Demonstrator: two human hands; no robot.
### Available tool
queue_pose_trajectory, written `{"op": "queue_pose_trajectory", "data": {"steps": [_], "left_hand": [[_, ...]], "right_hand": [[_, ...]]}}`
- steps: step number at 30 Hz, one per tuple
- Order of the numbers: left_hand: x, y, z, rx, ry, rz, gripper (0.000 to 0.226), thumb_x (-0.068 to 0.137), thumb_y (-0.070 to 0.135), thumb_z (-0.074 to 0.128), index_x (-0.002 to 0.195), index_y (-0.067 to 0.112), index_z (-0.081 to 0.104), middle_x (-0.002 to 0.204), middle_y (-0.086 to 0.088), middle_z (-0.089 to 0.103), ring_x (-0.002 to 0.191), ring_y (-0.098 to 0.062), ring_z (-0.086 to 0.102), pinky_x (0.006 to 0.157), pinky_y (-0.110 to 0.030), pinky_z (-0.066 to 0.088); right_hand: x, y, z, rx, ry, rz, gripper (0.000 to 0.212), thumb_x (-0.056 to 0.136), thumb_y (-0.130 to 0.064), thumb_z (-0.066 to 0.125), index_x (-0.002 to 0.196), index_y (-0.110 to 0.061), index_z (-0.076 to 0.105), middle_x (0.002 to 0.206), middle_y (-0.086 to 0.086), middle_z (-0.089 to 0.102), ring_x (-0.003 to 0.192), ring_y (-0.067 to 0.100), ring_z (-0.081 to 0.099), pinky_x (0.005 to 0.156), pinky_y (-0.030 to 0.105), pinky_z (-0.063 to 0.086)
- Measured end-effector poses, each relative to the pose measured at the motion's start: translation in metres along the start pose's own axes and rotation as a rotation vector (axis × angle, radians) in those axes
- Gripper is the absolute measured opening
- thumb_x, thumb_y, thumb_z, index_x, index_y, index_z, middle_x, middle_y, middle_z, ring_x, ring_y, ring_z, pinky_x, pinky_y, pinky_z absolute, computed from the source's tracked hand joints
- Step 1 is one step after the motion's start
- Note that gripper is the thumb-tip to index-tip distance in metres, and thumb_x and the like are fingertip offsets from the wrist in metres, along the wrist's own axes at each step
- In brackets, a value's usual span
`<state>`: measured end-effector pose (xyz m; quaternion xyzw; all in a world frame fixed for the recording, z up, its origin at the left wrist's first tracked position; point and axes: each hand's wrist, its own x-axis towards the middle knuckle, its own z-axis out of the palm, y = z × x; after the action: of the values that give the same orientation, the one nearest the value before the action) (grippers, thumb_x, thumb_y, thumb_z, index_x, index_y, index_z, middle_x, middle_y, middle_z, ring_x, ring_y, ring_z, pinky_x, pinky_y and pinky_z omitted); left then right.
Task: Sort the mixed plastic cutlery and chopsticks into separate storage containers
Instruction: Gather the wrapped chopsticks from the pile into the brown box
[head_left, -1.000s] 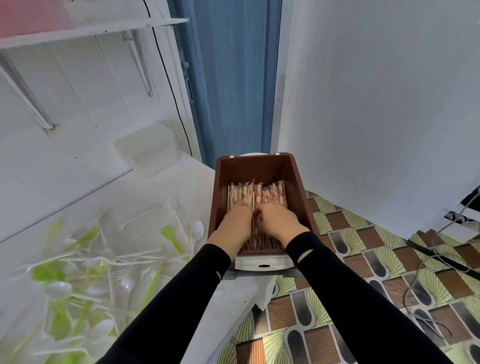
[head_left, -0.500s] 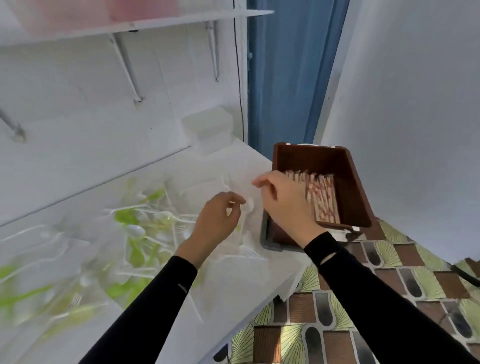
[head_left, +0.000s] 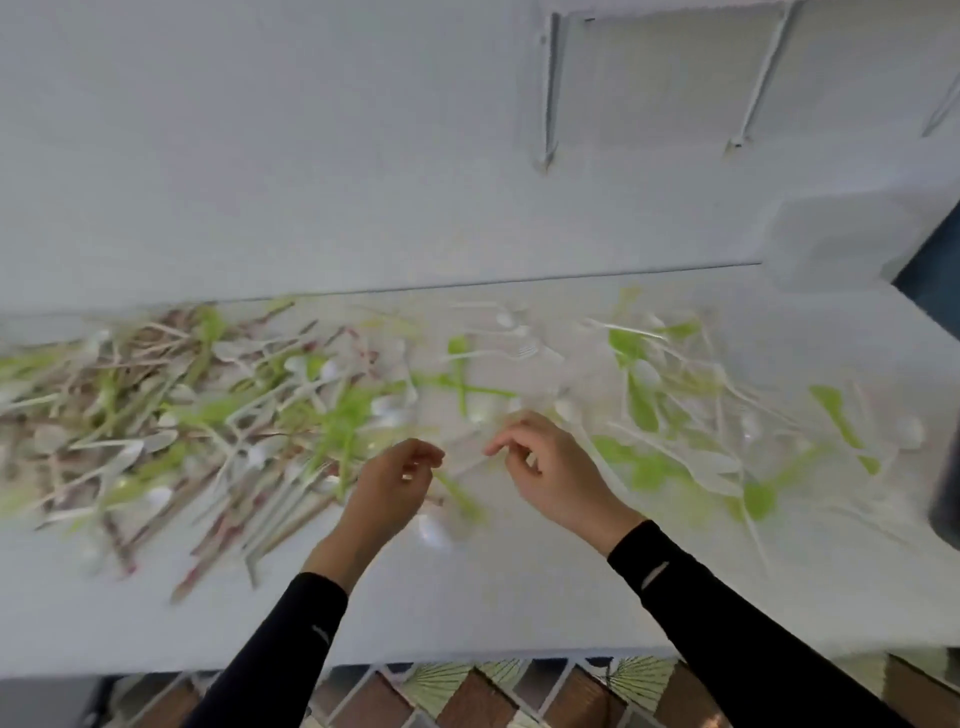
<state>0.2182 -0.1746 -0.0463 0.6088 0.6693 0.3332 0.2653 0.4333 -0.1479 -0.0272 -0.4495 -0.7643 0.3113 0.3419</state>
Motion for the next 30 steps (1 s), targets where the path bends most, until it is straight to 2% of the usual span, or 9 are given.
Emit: {"op": "queue_pose_trajectory", "data": {"steps": [3, 6, 9, 14, 16, 18, 24, 27, 30], "left_hand": [[-0.023, -0.045, -0.045, 0.027, 0.054, -0.057, 0.040, 0.087, -0.004, 0.056, 0.083, 0.035, 0.064, 0.082, 0.023, 0.069, 0.081, 0.008, 0.063, 0.075, -0.011, 0.048], [-0.044, -0.075, -0.083, 0.075, 0.086, -0.108, 0.031, 0.088, -0.001, 0.056, 0.087, 0.028, 0.067, 0.086, 0.022, 0.066, 0.081, 0.011, 0.060, 0.080, -0.019, 0.050], [-0.058, -0.092, -0.108, 0.126, 0.117, -0.107, 0.021, 0.090, 0.001, 0.058, 0.095, 0.017, 0.071, 0.092, 0.013, 0.067, 0.087, -0.002, 0.062, 0.078, -0.009, 0.046], [-0.074, -0.115, -0.124, 0.160, 0.199, -0.199, 0.020, 0.091, 0.008, 0.060, 0.101, 0.022, 0.069, 0.098, 0.012, 0.065, 0.090, -0.006, 0.055, 0.082, -0.016, 0.043], [-0.078, -0.121, -0.124, 0.153, 0.235, -0.195, 0.016, 0.090, 0.010, 0.065, 0.097, 0.023, 0.069, 0.093, 0.012, 0.065, 0.083, -0.002, 0.053, 0.075, -0.006, 0.037], [-0.081, -0.124, -0.120, 0.143, 0.243, -0.184, 0.009, 0.090, 0.017, 0.068, 0.096, 0.024, 0.069, 0.091, 0.010, 0.065, 0.082, -0.002, 0.053, 0.073, -0.006, 0.037], [-0.064, -0.123, -0.095, 0.185, 0.117, -0.009, 0.013, 0.092, 0.015, 0.066, 0.103, 0.016, 0.073, 0.100, 0.004, 0.064, 0.090, -0.006, 0.057, 0.080, -0.003, 0.038], [-0.044, -0.125, -0.078, 0.229, 0.095, 0.079, 0.023, 0.090, 0.012, 0.064, 0.112, 0.013, 0.069, 0.109, -0.001, 0.063, 0.098, -0.016, 0.061, 0.084, -0.020, 0.049], [-0.025, -0.122, -0.069, 0.317, 0.118, 0.070, 0.026, 0.093, 0.014, 0.063, 0.118, 0.009, 0.067, 0.103, -0.008, 0.067, 0.095, -0.028, 0.062, 0.082, -0.034, 0.051]], "right_hand": [[0.013, -0.024, 0.053, 0.017, -0.091, -0.034, 0.026, 0.089, -0.007, 0.052, 0.091, -0.025, 0.071, 0.095, -0.013, 0.058, 0.077, 0.013, 0.060, 0.068, 0.035, 0.051], [0.019, -0.048, 0.097, 0.004, -0.188, -0.067, 0.027, 0.092, -0.007, 0.053, 0.093, -0.026, 0.071, 0.092, -0.017, 0.053, 0.075, 0.012, 0.057, 0.070, 0.034, 0.049], [0.023, -0.060, 0.124, -0.056, -0.296, -0.065, 0.025, 0.094, -0.012, 0.051, 0.094, -0.030, 0.069, 0.094, -0.017, 0.053, 0.078, 0.009, 0.055, 0.072, 0.030, 0.047], [0.040, -0.054, 0.152, -0.173, -0.362, -0.064, 0.025, 0.095, -0.007, 0.051, 0.102, -0.018, 0.073, 0.095, -0.023, 0.048, 0.091, 0.006, 0.053, 0.076, 0.021, 0.041], [0.045, -0.048, 0.160, -0.234, -0.371, -0.103, 0.027, 0.093, -0.005, 0.052, 0.106, -0.015, 0.073, 0.103, -0.013, 0.055, 0.101, 0.011, 0.054, 0.081, 0.021, 0.042], [0.049, -0.040, 0.164, -0.271, -0.376, -0.144, 0.029, 0.092, -0.002, 0.053, 0.109, -0.013, 0.073, 0.109, -0.005, 0.060, 0.105, 0.015, 0.054, 0.085, 0.023, 0.043], [0.052, -0.021, 0.160, -0.322, -0.368, -0.243, 0.026, 0.083, -0.005, 0.066, 0.107, -0.013, 0.074, 0.105, 0.001, 0.065, 0.096, 0.025, 0.060, 0.083, 0.032, 0.049], [0.049, -0.010, 0.155, -0.341, -0.357, -0.382, 0.026, 0.074, -0.007, 0.074, 0.100, -0.013, 0.075, 0.102, 0.000, 0.067, 0.085, 0.023, 0.066, 0.076, 0.031, 0.053], [0.053, 0.003, 0.148, -0.337, -0.332, -0.390, 0.026, 0.076, -0.004, 0.071, 0.100, -0.013, 0.075, 0.101, 0.000, 0.067, 0.085, 0.023, 0.065, 0.077, 0.034, 0.053]]}}
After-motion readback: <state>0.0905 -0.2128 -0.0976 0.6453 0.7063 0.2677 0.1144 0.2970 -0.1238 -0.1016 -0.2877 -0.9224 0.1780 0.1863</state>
